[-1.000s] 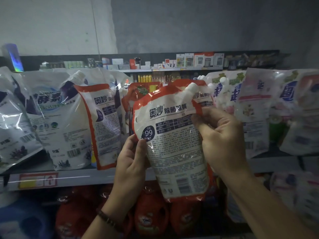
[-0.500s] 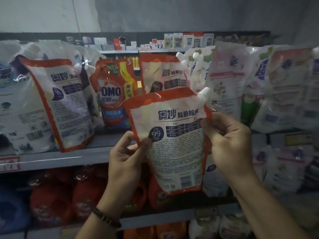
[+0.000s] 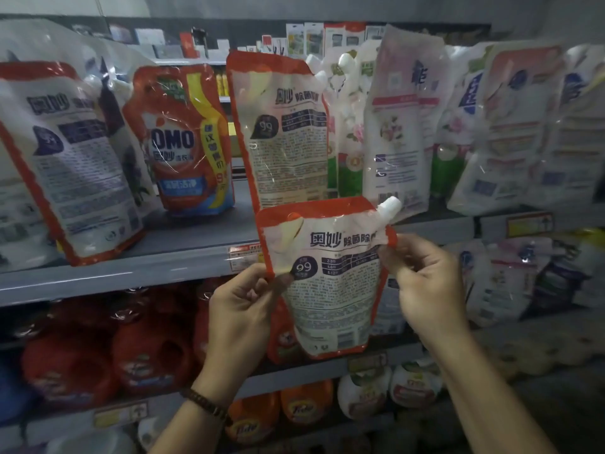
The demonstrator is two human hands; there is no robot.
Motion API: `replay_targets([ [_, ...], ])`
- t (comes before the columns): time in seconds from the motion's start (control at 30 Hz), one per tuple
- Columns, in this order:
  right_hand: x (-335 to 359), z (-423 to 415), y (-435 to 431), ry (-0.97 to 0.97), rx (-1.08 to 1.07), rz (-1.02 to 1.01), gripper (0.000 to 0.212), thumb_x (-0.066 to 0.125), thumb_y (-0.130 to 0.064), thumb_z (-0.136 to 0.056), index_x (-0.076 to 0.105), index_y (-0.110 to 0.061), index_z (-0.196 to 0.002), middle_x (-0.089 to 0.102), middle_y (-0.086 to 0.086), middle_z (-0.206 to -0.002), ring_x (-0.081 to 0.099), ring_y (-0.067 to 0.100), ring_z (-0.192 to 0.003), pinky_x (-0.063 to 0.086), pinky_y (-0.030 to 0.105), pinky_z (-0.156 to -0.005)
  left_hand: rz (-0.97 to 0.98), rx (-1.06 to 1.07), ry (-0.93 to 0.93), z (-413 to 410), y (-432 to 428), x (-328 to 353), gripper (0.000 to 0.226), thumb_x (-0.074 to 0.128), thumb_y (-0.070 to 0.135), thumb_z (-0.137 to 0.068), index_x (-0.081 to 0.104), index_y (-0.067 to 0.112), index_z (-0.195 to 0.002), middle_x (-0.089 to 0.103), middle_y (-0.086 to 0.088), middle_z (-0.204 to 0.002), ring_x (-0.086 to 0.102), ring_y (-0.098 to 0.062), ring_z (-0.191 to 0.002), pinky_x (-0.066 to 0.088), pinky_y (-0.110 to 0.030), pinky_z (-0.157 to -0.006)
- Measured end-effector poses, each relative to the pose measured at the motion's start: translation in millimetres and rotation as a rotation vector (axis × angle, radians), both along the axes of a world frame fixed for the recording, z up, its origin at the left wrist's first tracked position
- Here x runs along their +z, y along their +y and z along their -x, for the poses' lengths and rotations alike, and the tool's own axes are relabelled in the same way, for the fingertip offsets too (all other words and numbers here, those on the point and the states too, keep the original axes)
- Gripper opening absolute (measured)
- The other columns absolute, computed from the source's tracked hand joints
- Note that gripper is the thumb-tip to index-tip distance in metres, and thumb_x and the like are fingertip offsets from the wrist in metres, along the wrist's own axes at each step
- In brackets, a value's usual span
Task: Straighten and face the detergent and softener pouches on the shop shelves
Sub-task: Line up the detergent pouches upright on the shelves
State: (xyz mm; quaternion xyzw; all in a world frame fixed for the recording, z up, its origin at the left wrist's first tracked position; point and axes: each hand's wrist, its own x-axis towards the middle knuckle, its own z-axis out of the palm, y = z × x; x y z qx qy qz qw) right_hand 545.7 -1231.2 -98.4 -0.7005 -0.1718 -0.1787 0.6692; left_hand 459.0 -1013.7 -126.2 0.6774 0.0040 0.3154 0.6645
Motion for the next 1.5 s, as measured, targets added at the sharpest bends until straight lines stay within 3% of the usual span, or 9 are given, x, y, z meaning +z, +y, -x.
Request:
replay_targets([
  [0.13,-18,-2,-3,0.068,-0.039,0.016,0.015,0.074,-0.011,-0.098,0.079,-0.025,-0.097,0.08,-0.011,-0.088,0.073,0.004,-0.078,0.056,0.026,-0.075,-0.084,-0.021,0.067,0,-1,-13,0.011,0.076,0.029,-0.095,0.084,0.026,-0.101,0.072,-0.019,-0.078,0.052,-0.018,-0.064,0.046,-0.041,-0.054],
  [0.23,-32,0,-7,0.132,-0.066,0.018,0.012,0.072,-0.011,-0.099,0.078,-0.022,-0.098,0.081,-0.004,-0.092,0.077,0.016,-0.074,0.061,0.031,-0.066,-0.043,-0.046,0.088,4,-7,-24,0.014,0.073,0.018,-0.098,0.084,0.025,-0.095,0.075,-0.009,-0.074,0.066,-0.019,-0.062,0.056,-0.033,-0.053],
  [0.33,-46,2,-12,0.247,-0.041,-0.061,0.015,0.067,-0.009,-0.102,0.076,-0.021,-0.099,0.08,0.01,-0.094,0.077,0.036,-0.064,0.06,0.035,-0.052,0.057,-0.1,0.143,5,-15,-33,0.013,0.071,0.016,-0.098,0.083,0.019,-0.094,0.077,-0.016,-0.082,0.074,-0.045,-0.076,0.066,-0.042,-0.064],
  [0.53,-71,-8,-24,0.407,-0.039,-0.055,0.019,0.065,-0.005,-0.103,0.077,-0.02,-0.105,0.08,0.013,-0.103,0.079,0.039,-0.071,0.065,0.06,-0.073,0.127,-0.05,0.258,-4,-30,-60,0.014,0.068,0.006,-0.101,0.077,0.003,-0.09,0.073,-0.025,-0.077,0.071,-0.049,-0.079,0.065,-0.056,-0.073],
  [0.97,-130,-63,-44,0.459,-0.014,0.048,0.005,0.073,-0.011,-0.099,0.078,-0.013,-0.1,0.081,0.002,-0.101,0.077,0.028,-0.1,0.066,0.053,-0.084,0.259,0.063,0.428,-43,-59,-111,0.015,0.061,0.003,-0.106,0.075,0.0,-0.107,0.081,-0.018,-0.094,0.079,-0.033,-0.092,0.065,-0.045,-0.09],
  [1.07,-135,-68,-43,0.415,-0.007,0.083,0.009,0.07,-0.008,-0.101,0.075,-0.002,-0.097,0.078,0.008,-0.091,0.075,0.02,-0.09,0.064,0.03,-0.078,0.24,0.061,0.435,-52,-58,-118,0.014,0.06,0.003,-0.106,0.075,0.002,-0.106,0.081,-0.017,-0.097,0.078,-0.034,-0.099,0.065,-0.042,-0.092],
  [1.2,-135,-74,-36,0.381,0.046,0.129,0.023,0.064,-0.016,-0.105,0.067,0.0,-0.089,0.071,0.023,-0.088,0.072,0.035,-0.081,0.06,0.037,-0.067,0.304,0.097,0.444,-63,-55,-123,0.016,0.061,0.002,-0.105,0.073,0.012,-0.099,0.079,-0.018,-0.097,0.073,-0.044,-0.108,0.058,-0.055,-0.101],
  [1.3,-137,-81,-30,0.461,0.108,0.032,0.028,0.061,-0.011,-0.107,0.055,0.006,-0.085,0.054,0.025,-0.074,0.057,0.023,-0.063,0.051,0.029,-0.055,0.2,0.078,0.485,-69,-48,-128,0.007,0.072,0.036,-0.091,0.078,0.039,-0.092,0.081,-0.008,-0.103,0.077,-0.034,-0.105,0.061,-0.057,-0.096],
  [1.5,-139,-89,-28,0.378,0.093,0.085,0.031,0.058,-0.004,-0.107,0.05,0.015,-0.083,0.051,0.016,-0.07,0.05,0.007,-0.05,0.044,0.016,-0.049,0.265,0.143,0.45,-86,-53,-135,0.009,0.056,0.0,-0.1,0.061,0.006,-0.094,0.066,-0.017,-0.095,0.064,-0.033,-0.084,0.054,-0.04,-0.078],
])
